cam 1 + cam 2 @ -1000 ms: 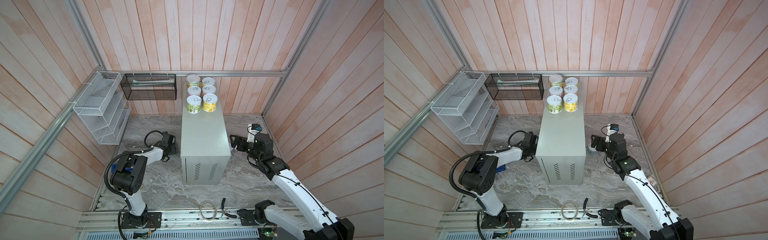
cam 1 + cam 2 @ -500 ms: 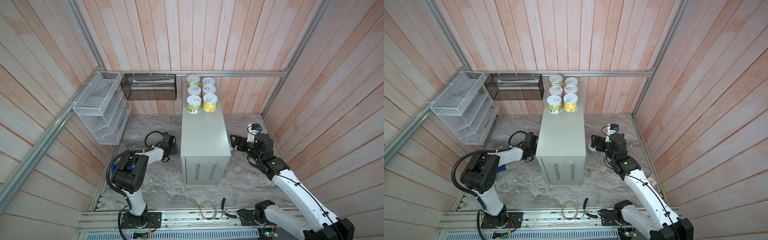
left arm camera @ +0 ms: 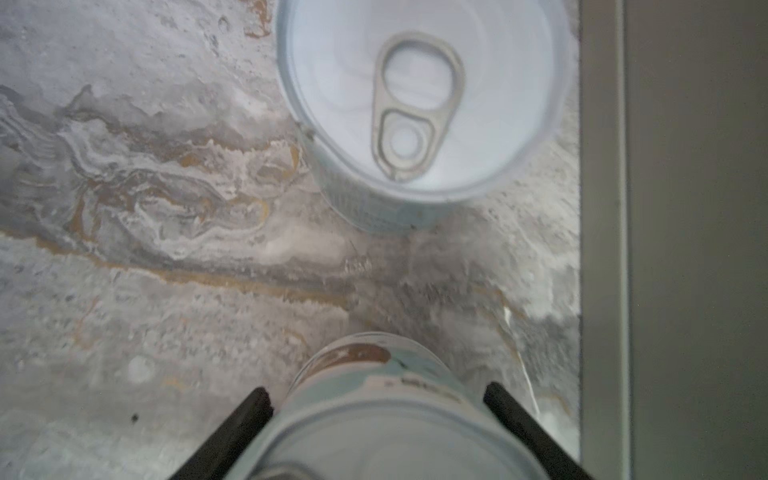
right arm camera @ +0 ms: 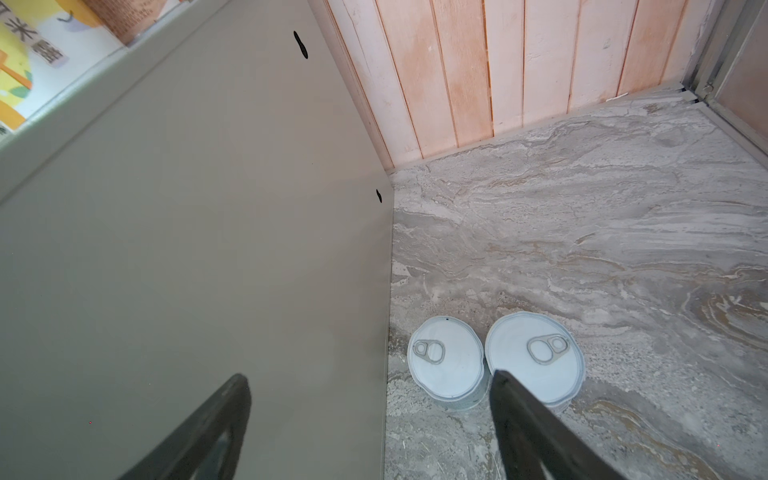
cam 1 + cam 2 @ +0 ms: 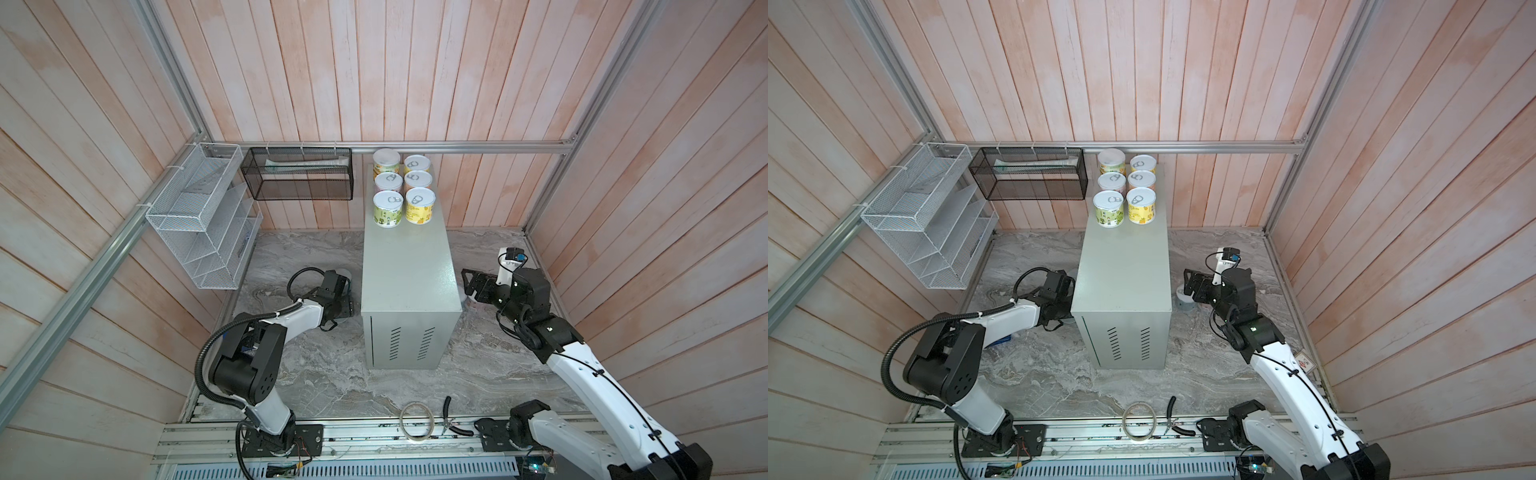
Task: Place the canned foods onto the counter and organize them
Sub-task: 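Grasp the nearer white-lidded floor can with the left gripper, then lift the white-lidded can up over the cabinet top with the left gripper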
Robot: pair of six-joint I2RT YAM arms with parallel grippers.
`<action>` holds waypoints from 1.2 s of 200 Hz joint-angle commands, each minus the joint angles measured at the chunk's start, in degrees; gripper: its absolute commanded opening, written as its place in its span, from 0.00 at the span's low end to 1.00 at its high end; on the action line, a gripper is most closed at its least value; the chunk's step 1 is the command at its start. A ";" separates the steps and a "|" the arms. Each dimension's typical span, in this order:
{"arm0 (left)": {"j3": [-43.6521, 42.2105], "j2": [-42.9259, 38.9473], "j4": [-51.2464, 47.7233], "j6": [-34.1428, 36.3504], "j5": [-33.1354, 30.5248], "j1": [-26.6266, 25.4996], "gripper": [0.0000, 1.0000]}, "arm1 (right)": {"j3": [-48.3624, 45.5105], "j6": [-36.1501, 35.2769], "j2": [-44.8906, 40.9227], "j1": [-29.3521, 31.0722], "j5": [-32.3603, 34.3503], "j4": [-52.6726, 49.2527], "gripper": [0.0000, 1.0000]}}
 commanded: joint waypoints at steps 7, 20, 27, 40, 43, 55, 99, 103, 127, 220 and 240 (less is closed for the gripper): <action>0.24 -8.71 -6.48 0.84 0.73 -1.91 0.00 | -1.38 0.06 -1.31 -1.12 -0.41 1.00 0.89; 0.30 -12.39 -10.00 0.44 1.03 -2.12 0.00 | -1.80 0.30 -1.51 -1.56 -0.94 1.10 0.89; 0.17 -14.47 -11.64 0.27 1.33 -2.15 0.00 | -1.93 0.47 -1.60 -1.71 -1.15 1.09 0.89; -0.02 -18.32 -14.50 -0.11 1.81 -2.16 0.00 | -2.20 0.57 -2.03 -1.95 -1.48 0.93 0.89; 0.12 -19.17 -15.12 -0.17 1.97 -2.12 0.00 | -2.28 0.57 -2.13 -1.97 -1.52 0.85 0.89; 0.62 -22.37 -17.87 -0.21 1.93 -2.14 0.00 | -2.54 0.57 -2.78 -2.03 -1.48 0.51 0.89; 8.87 -28.16 -31.56 4.01 -2.48 -0.91 0.00 | -3.58 0.23 -4.08 -3.19 -2.18 0.11 0.89; 9.93 -28.23 -32.40 4.65 -2.53 -0.56 0.00 | -3.75 0.23 -4.24 -3.31 -2.18 0.16 0.89; 18.39 -28.02 -39.00 7.23 -3.10 0.22 0.00 | -4.87 0.31 -4.56 -4.59 -3.11 0.84 0.89; 55.43 -18.74 -52.11 8.68 -1.92 -3.33 0.00 | -4.77 0.84 -3.11 -6.02 -4.83 3.12 0.89; 61.07 -15.47 -50.57 8.56 -1.61 -5.76 0.00 | -3.90 1.01 -2.84 -6.05 -5.35 3.25 0.89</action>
